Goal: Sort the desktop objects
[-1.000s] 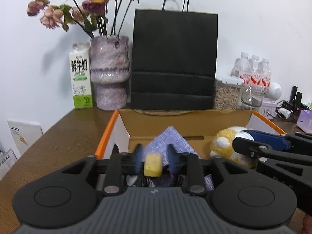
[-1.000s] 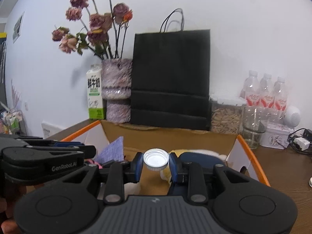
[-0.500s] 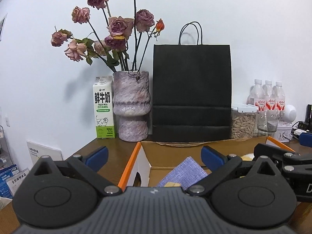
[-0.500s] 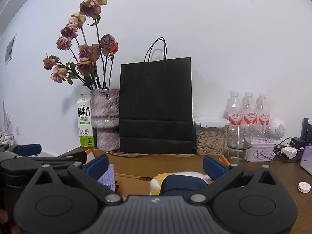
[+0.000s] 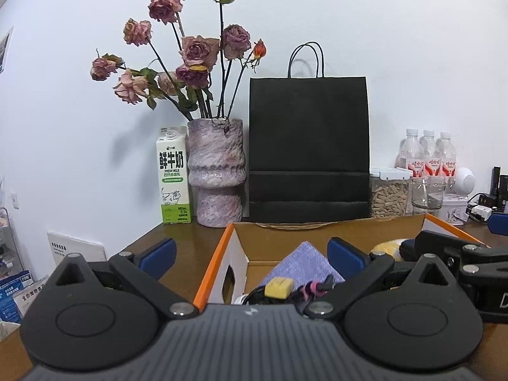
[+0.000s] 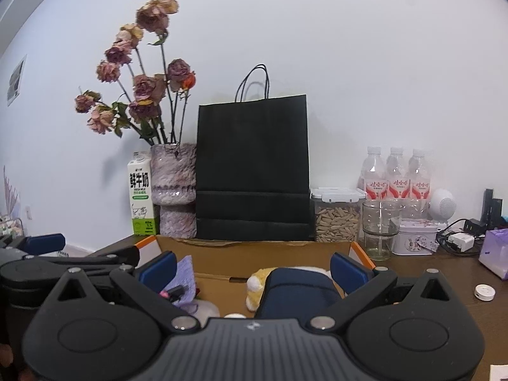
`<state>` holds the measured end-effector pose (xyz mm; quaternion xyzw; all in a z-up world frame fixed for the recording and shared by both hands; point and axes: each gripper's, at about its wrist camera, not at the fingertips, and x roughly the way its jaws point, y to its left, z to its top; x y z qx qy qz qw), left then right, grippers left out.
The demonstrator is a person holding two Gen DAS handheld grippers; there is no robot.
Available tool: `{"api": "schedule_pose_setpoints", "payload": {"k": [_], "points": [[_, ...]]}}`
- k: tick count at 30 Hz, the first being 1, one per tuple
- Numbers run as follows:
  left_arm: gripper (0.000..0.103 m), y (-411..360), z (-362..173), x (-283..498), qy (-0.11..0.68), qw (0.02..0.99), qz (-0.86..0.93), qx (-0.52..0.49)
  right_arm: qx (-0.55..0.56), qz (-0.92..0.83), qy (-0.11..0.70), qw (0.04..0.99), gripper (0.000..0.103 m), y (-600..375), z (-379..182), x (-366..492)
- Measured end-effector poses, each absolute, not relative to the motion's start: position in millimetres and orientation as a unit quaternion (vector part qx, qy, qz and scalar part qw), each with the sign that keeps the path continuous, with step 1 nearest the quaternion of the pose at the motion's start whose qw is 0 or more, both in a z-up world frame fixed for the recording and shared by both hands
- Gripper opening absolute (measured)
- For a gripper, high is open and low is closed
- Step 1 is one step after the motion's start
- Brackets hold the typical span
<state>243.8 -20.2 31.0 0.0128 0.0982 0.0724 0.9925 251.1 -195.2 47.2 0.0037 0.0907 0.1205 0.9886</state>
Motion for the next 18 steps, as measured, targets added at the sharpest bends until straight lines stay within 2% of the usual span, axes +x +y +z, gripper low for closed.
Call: {"api": "schedule_pose_setpoints", "payload": {"k": [18], "points": [[0.103,-26,20,159,0.144,0.988,0.045,0.018,-0.024,0.124,0.134,0.983,0.103,-201,42,157]]}}
